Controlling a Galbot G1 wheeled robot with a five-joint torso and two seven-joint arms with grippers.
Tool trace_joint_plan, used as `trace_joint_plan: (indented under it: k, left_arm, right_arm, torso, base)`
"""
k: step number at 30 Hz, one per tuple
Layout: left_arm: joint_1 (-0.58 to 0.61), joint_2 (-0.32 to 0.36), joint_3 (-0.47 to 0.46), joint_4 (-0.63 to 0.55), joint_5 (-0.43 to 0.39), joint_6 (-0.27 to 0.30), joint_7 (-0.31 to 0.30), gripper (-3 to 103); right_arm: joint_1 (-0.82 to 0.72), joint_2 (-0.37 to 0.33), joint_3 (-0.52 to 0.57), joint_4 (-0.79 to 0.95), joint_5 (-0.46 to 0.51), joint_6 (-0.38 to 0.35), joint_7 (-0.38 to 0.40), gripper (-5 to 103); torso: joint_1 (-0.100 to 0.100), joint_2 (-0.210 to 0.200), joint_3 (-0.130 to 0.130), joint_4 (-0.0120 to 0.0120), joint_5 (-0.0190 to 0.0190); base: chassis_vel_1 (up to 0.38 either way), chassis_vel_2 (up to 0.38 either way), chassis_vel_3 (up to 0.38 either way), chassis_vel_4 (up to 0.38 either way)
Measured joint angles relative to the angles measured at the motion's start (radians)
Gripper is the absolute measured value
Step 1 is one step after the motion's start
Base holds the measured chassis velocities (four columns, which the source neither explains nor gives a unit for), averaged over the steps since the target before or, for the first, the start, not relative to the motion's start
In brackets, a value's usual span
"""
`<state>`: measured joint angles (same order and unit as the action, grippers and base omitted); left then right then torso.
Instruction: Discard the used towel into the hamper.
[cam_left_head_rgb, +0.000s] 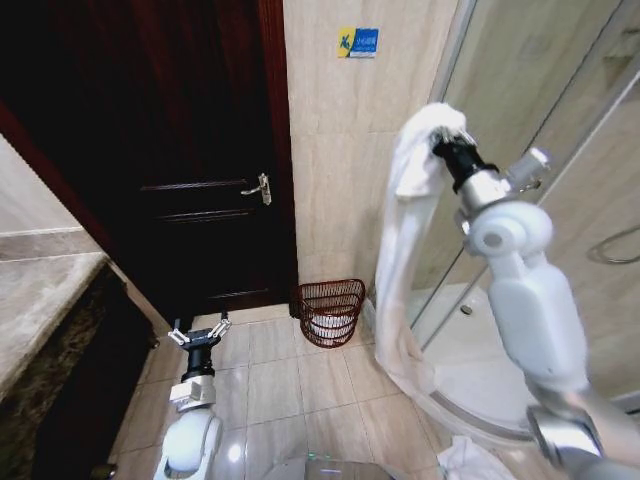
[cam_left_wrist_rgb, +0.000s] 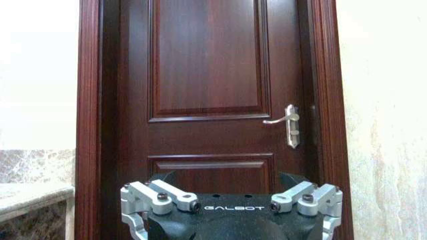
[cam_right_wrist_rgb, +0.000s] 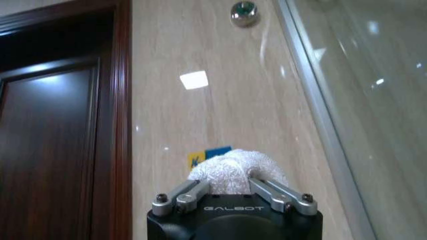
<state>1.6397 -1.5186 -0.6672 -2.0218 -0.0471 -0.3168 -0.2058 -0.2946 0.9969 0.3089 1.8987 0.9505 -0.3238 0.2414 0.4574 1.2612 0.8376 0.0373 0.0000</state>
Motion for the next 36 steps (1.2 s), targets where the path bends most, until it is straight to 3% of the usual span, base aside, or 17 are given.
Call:
trace_joint_plan:
  k: [10, 20, 24, 27, 29, 32, 36]
  left_arm:
    - [0.001, 0.004, 0.001, 0.003, 0.0, -0.008, 0.005, 100]
    - [0.012, 0.013, 0.0, -0.001, -0.014, -0.016, 0.005, 100]
    - [0.012, 0.016, -0.001, -0.002, -0.021, -0.011, 0.003, 100]
    - [0.015, 0.018, -0.002, -0.009, -0.029, -0.007, 0.002, 100]
    - [0.017, 0.018, -0.002, -0.011, -0.031, -0.007, 0.001, 100]
    - [0.02, 0.012, -0.003, -0.012, -0.036, -0.013, 0.0, 100]
    - [0.02, 0.006, -0.001, -0.008, -0.036, -0.021, 0.0, 100]
  right_arm:
    - [0.177, -0.025, -0.063, -0.077, 0.052, -0.019, 0.035, 7]
    - [0.521, 0.044, -0.218, -0.283, 0.063, -0.032, 0.067, 7]
    - [0.66, 0.1, -0.276, -0.406, 0.053, -0.033, 0.063, 7]
    - [0.807, 0.187, -0.309, -0.589, 0.012, -0.023, 0.036, 7]
    - [0.846, 0.215, -0.311, -0.64, -0.002, -0.016, 0.029, 7]
    - [0.962, 0.317, -0.301, -0.809, -0.079, 0.009, -0.002, 7]
    - [1.024, 0.367, -0.286, -0.869, -0.105, 0.006, -0.008, 7]
  torso:
    - [0.0, 0.0, 0.0, -0.0005, 0.0002]
    - [0.0, 0.0, 0.0, -0.0002, 0.0]
    - [0.0, 0.0, 0.0, -0.0004, 0.0]
    - [0.0, 0.0, 0.0, -0.0002, -0.0002]
    - [0.0, 0.0, 0.0, -0.0001, -0.0005]
    - [0.0, 0.0, 0.0, 0.0, -0.0006]
    - [0.0, 0.0, 0.0, 0.0, -0.0004]
  base:
    - [0.0, 0.0, 0.0, 0.0]
    - [0.0, 0.0, 0.0, 0.0]
    - [0.0, 0.0, 0.0, 0.0]
    - [0.0, 0.0, 0.0, 0.0]
    - [0.0, 0.0, 0.0, 0.0]
    - [0.0, 0.0, 0.0, 0.0]
    - [0.0, 0.0, 0.0, 0.0]
